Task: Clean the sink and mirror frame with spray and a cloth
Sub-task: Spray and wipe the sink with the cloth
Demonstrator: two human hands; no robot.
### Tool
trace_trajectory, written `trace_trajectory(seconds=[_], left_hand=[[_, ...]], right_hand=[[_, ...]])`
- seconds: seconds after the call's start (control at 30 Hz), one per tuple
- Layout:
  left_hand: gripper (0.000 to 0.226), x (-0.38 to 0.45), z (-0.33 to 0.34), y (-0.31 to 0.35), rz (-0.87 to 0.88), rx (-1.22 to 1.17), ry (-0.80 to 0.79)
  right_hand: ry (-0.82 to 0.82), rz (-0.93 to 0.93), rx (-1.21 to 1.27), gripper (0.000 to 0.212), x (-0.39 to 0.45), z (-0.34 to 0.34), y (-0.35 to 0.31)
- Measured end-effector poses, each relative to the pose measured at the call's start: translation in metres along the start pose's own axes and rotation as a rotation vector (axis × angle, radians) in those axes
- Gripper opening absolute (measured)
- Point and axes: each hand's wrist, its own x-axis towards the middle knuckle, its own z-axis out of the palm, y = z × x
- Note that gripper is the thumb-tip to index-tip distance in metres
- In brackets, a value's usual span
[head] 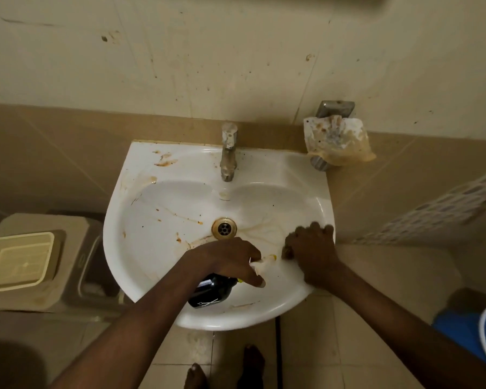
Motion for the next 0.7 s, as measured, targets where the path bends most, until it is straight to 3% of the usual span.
trace_trajectory(seconds=[0.13, 0.23, 0.3, 0.37, 0.47, 0.57, 0.7], left_hand=[[0.040, 0.002, -0.006, 0.004, -0.038, 0.092, -0.058], [0.043, 0.001, -0.009, 0.005, -0.024, 0.082, -0.014], [0.044, -0.003, -0.006, 0.002, -0.016, 0.059, -0.017], [0.044, -0.007, -0.001, -0.002, -0.024, 0.040, -0.047], [0.049, -0.016, 0.006, 0.005, -0.034, 0.046, -0.111], [0.059, -0.026, 0.015, 0.021, 0.013, 0.081, -0.144], [0.050, -0.038, 0.030, 0.033, 0.090, 0.104, -0.125]], right_hand=[[-0.030, -0.011, -0.002, 0.043, 0.000, -0.003, -0.003], [0.072, 0.008, -0.119, 0.050, 0.027, -0.015, 0.003], [0.051, 0.035, -0.145, 0.058, 0.028, -0.019, 0.002], [0.005, 0.074, -0.095, 0.069, 0.008, -0.014, -0.007], [0.041, 0.055, 0.094, 0.063, -0.036, -0.001, -0.024], [0.095, 0.199, 0.058, 0.067, -0.031, -0.008, -0.014], [0.308, 0.409, 0.019, 0.045, -0.017, -0.004, 0.004]])
